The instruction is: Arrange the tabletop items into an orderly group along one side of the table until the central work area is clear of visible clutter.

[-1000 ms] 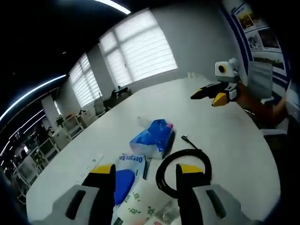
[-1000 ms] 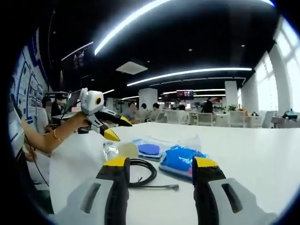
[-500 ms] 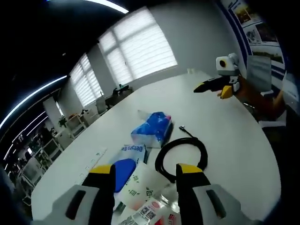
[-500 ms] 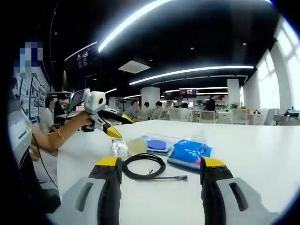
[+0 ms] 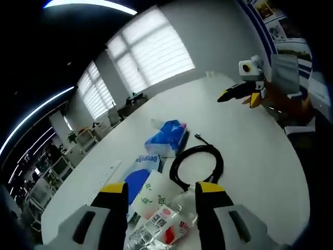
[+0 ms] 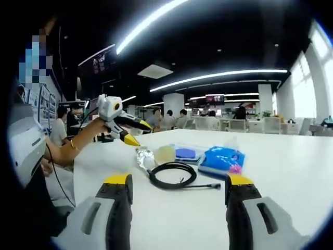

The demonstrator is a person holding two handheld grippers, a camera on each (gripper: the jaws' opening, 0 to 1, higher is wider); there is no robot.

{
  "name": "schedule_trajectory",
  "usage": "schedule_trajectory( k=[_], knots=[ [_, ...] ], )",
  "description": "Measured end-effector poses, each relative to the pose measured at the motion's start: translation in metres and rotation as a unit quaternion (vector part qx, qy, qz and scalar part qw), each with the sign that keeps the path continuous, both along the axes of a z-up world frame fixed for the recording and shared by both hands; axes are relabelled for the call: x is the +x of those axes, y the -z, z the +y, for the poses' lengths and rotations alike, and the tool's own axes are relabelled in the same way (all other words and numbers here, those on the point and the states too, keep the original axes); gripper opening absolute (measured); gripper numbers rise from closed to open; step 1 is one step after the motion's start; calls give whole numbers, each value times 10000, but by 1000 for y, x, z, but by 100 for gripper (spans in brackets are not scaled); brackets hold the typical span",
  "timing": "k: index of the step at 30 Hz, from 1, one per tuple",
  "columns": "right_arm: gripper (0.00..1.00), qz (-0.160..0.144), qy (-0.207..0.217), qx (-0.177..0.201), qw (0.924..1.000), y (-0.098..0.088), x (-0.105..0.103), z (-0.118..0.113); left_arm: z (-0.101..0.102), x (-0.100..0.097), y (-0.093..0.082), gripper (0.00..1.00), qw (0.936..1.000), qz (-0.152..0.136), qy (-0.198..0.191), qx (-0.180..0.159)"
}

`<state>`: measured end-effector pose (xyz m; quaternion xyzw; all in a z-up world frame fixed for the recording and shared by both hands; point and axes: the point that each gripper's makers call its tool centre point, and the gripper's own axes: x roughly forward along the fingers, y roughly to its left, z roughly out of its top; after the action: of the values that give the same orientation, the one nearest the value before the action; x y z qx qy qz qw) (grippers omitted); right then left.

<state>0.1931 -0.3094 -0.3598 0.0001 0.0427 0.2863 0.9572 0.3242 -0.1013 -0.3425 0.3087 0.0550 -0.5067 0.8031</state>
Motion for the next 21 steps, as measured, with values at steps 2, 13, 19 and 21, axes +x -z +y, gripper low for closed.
schedule_trajectory(
  k=[2,13,19,21],
  knots=[
    [76,27,9,49,10000,0,-2,0,3,-1,0,51,10000,0,-18,-3],
    [79,12,-77,-86,9999,6,-17,6,11,-3,1,51,9998,-160,-25,119],
    [94,-157,-110,-252,9995,8,-26,9,14,-2,7,51,9991,-233,-55,351],
    [94,-76,-65,-354,9993,12,-28,7,14,-4,8,51,9988,-287,-64,401]
  ],
)
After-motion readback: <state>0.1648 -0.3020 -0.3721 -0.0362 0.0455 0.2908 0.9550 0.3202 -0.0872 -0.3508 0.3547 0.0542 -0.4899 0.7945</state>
